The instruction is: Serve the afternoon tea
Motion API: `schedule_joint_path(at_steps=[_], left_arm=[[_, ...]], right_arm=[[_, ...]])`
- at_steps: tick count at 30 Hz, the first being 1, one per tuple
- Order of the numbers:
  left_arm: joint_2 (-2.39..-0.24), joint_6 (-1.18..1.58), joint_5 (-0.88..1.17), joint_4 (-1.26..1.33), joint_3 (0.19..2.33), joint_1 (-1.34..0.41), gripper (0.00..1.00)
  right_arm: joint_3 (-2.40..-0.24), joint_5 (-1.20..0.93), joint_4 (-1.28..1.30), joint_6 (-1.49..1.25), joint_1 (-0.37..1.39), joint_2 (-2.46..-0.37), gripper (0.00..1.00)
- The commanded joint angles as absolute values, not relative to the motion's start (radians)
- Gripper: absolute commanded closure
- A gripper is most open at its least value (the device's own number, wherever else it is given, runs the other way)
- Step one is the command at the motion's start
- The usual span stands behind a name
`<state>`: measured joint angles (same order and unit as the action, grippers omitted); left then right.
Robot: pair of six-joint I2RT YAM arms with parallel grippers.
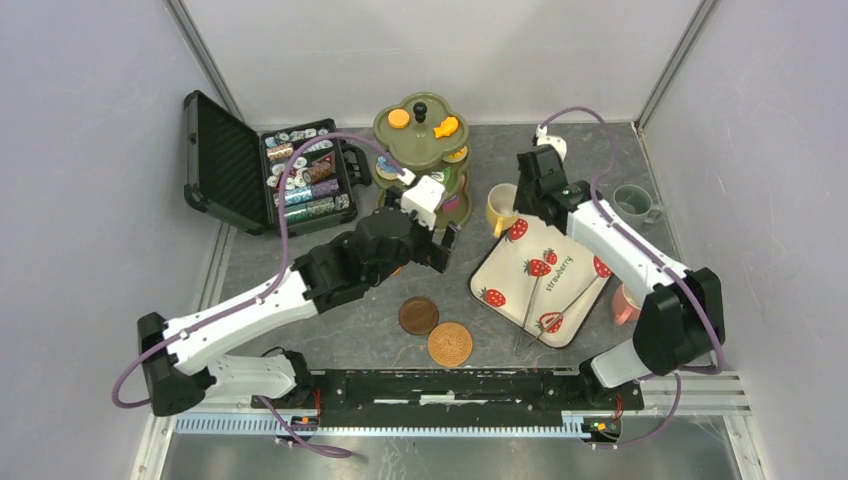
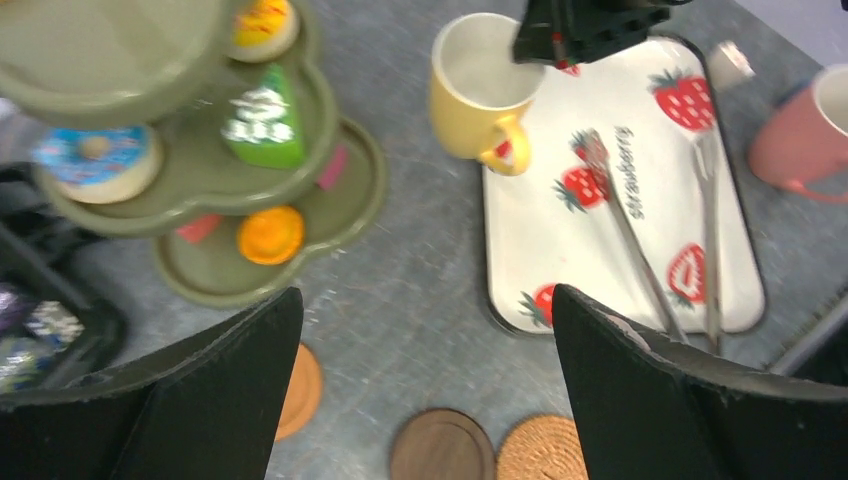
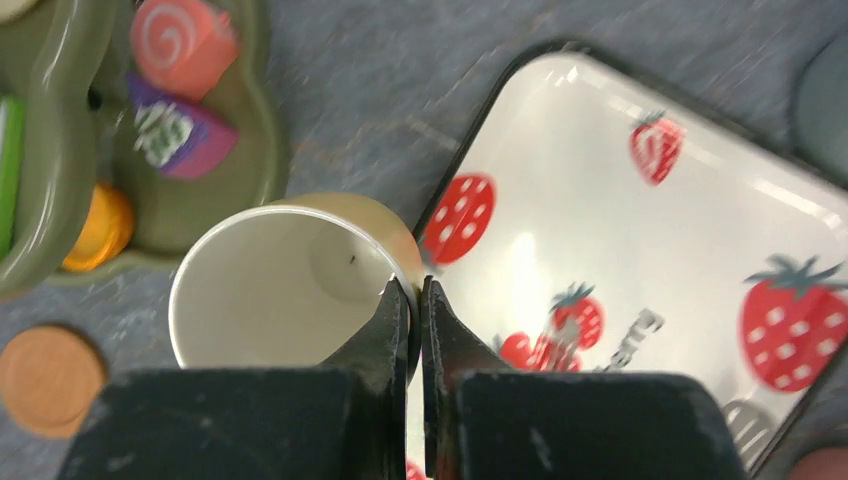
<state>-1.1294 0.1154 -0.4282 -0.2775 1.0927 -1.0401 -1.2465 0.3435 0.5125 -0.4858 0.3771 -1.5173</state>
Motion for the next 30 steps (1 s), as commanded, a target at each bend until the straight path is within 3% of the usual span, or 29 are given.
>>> schedule_joint_path(at_steps=[1, 8, 15, 20, 30], left_arm=[[-1.222, 0.244, -0.229, -0.361, 1.192, -1.039, 0.00], [-1.409, 0.357, -0.121, -0.463, 1.306, -1.046, 0.00], [-1.571, 0.391, -0.326, -0.454, 1.343, -1.164, 0.06], [-1.710, 0.431, -0.479, -0.490, 1.437, -1.214, 0.23], [-1.824, 0.474, -0.657, -0.521, 1.490, -1.252, 0.44]], right_arm=[[-1.174, 0.357, 0.464, -0.724, 0.442, -1.400, 1.00], [-1.012, 0.341, 0.429, -0.831, 0.510, -1.247, 1.00], [-0.890, 0.289, 0.388, -0.845, 0.514, -1.148, 1.00], [-0.821, 0.220, 0.339, -0.845, 0.514, -1.109, 1.00], [-0.714, 0.179, 0.268, -0.904, 0.514, -1.034, 1.00]])
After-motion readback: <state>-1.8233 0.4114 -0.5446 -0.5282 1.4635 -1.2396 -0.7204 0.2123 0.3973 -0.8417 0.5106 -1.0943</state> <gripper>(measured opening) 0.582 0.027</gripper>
